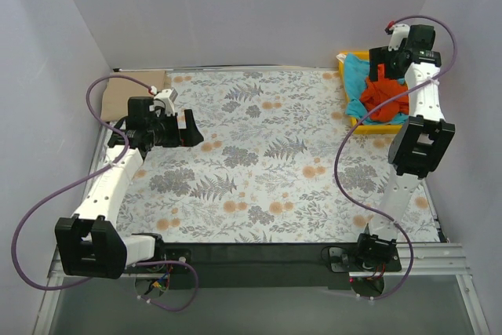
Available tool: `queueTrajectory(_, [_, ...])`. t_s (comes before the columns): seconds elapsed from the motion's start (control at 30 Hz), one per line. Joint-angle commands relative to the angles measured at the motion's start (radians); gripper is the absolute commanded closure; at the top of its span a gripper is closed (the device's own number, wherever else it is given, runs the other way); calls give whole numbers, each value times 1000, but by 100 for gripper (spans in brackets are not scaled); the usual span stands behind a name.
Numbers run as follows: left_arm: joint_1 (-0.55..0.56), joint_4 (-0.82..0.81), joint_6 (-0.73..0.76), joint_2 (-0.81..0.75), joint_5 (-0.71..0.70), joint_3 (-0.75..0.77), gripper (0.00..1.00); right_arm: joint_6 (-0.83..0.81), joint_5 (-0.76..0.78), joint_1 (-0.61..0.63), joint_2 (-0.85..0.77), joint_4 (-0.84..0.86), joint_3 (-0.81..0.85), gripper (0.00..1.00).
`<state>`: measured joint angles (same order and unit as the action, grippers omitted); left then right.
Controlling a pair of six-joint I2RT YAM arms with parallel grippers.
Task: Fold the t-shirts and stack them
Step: Grab the tshirt from the pile
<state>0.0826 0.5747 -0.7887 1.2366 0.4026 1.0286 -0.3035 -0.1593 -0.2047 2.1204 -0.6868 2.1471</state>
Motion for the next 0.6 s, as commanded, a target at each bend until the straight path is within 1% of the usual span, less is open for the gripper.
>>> queueTrajectory(0.0, [0,10,3,-8,-13,-18,2,-8,38,-5,38,9,54,7])
queueTrajectory(0.13, [0,28,-1,6,-8,17,2,17,55,-24,105,23,53,13])
queueTrajectory(0.27, [0,39,-1,12,-1,39,2,23,55,-32,128,46,16,20])
queueTrajectory(0.37, [0,47,3,23,-7,50,2,30,35,-39,141,56,-15,22])
queueTrajectory(0.43, [0,50,5,27,-13,54,2,32,30,-42,153,58,-24,32])
queueTrajectory(0.47, [0,53,6,32,-15,57,2,32,26,-45,154,56,-24,40])
queueTrajectory(0.5, [0,54,9,38,-18,62,2,32,14,-47,154,56,-23,52])
queueTrajectory(0.57, [0,59,11,44,-22,65,2,33,-5,-53,138,50,-24,63])
